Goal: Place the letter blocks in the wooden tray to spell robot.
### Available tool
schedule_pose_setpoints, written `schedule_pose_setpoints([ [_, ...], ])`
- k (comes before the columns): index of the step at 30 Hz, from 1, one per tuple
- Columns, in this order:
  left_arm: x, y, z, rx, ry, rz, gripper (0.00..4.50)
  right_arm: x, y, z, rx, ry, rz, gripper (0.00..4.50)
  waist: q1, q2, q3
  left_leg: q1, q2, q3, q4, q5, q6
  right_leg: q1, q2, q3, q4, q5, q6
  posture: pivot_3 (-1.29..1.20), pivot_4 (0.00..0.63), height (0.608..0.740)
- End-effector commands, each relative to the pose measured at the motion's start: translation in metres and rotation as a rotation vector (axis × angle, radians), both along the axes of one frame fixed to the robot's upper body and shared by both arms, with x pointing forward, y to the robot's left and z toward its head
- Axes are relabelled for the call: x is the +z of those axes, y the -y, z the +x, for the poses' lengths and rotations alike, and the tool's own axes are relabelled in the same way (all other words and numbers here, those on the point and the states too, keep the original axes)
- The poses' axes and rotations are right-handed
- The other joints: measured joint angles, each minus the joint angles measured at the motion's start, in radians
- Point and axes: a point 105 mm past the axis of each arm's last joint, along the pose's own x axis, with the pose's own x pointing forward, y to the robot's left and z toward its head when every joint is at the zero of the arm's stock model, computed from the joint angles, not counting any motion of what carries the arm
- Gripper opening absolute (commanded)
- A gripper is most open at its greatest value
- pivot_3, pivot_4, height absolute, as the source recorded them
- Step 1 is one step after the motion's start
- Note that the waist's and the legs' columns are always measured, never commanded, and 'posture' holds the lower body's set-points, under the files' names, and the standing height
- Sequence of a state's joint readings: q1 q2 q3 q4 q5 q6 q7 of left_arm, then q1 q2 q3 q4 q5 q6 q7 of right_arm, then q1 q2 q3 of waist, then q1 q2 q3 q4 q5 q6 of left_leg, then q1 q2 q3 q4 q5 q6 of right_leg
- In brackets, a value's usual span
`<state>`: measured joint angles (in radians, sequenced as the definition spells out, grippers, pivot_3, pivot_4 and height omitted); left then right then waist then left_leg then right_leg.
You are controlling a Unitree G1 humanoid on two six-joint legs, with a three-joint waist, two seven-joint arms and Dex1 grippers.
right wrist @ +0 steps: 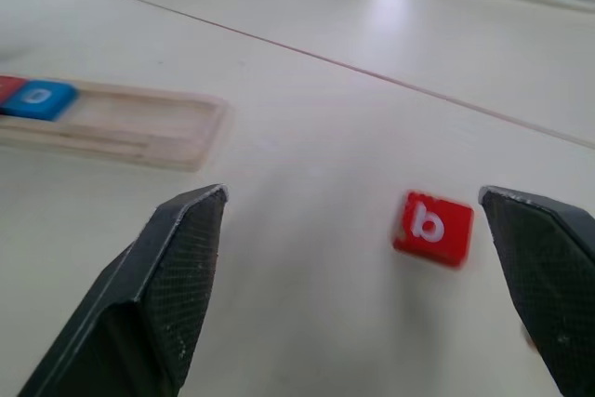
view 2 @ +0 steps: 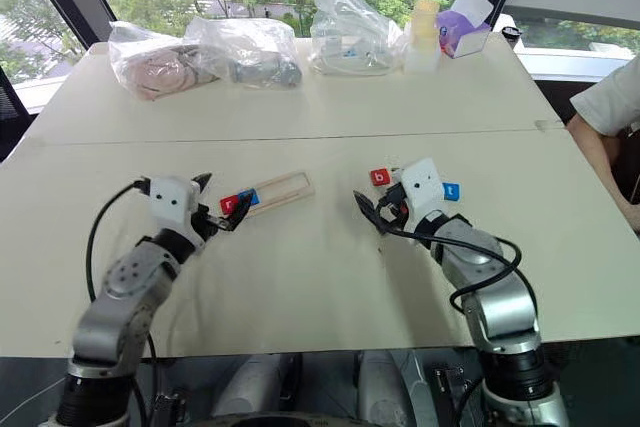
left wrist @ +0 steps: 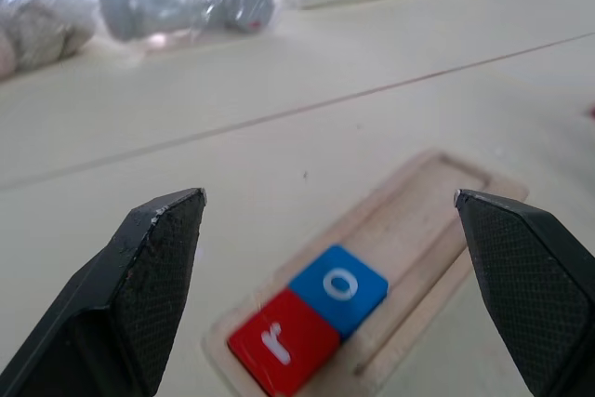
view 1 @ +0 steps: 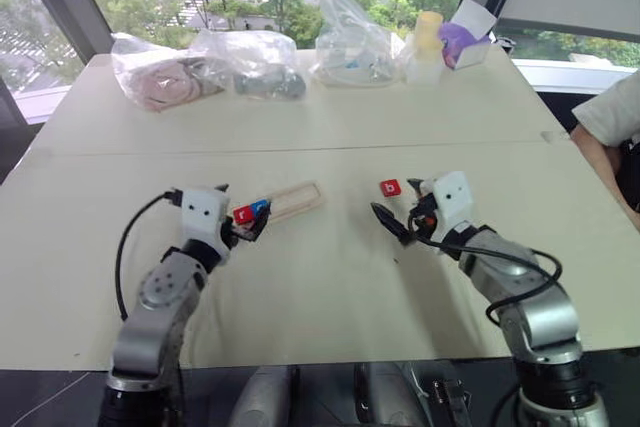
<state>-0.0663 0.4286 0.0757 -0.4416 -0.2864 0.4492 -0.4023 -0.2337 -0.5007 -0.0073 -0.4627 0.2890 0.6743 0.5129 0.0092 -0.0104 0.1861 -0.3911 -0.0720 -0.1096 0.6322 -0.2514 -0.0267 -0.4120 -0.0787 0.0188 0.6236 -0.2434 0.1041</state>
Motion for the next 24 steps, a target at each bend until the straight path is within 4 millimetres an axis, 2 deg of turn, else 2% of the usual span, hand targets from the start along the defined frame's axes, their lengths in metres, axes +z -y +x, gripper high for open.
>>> schedule_pose_setpoints([
  [1,0.015,-0.010,-0.003,-0.173,-0.004,0.062,4.50,0.022,-0.009,-0.007,0.146,0.051,-0.036,4.44,-0.001,0.000,0.000,0.000,0.000,0.000,0.000,0.000,0.000,0.000,0.000,0.000,0.000,0.000,0.000,0.00,0.150,0.740],
  [3,0.012,-0.024,0.000,-0.248,-0.034,0.164,4.50,0.027,-0.011,-0.008,0.198,0.062,-0.071,4.44,-0.002,0.000,0.000,0.000,0.000,0.000,-0.001,0.000,0.000,0.000,0.000,0.000,-0.001,0.000,0.000,0.00,0.150,0.740],
  [7,0.007,-0.042,0.006,-0.381,-0.111,0.228,4.50,0.032,-0.014,-0.010,0.279,0.061,-0.109,4.44,-0.003,0.000,0.000,-0.001,0.000,0.000,-0.002,0.000,0.000,0.000,0.000,0.000,-0.004,0.000,0.000,0.00,0.150,0.740],
  [13,-0.002,-0.051,0.004,-0.602,-0.226,0.246,4.50,0.034,-0.018,-0.020,0.391,0.041,-0.146,4.44,0.000,0.000,0.001,-0.002,0.000,0.000,-0.002,-0.001,0.002,0.000,-0.002,-0.001,-0.007,0.000,0.000,0.00,0.150,0.740],
  [17,-0.009,-0.060,0.019,-0.639,-0.273,0.275,4.50,0.032,-0.020,-0.024,0.422,0.035,-0.166,4.44,0.001,0.000,0.001,-0.003,0.000,0.000,-0.002,-0.001,0.002,0.000,-0.002,-0.001,-0.007,0.002,0.003,0.00,0.150,0.740],
  [24,-0.029,-0.063,0.032,-0.635,-0.327,0.329,4.50,0.030,-0.023,-0.028,0.404,0.040,-0.154,4.44,-0.004,0.000,0.001,-0.003,0.000,0.000,-0.002,-0.001,0.002,-0.002,-0.002,0.000,-0.006,0.002,0.003,0.00,0.150,0.740],
])
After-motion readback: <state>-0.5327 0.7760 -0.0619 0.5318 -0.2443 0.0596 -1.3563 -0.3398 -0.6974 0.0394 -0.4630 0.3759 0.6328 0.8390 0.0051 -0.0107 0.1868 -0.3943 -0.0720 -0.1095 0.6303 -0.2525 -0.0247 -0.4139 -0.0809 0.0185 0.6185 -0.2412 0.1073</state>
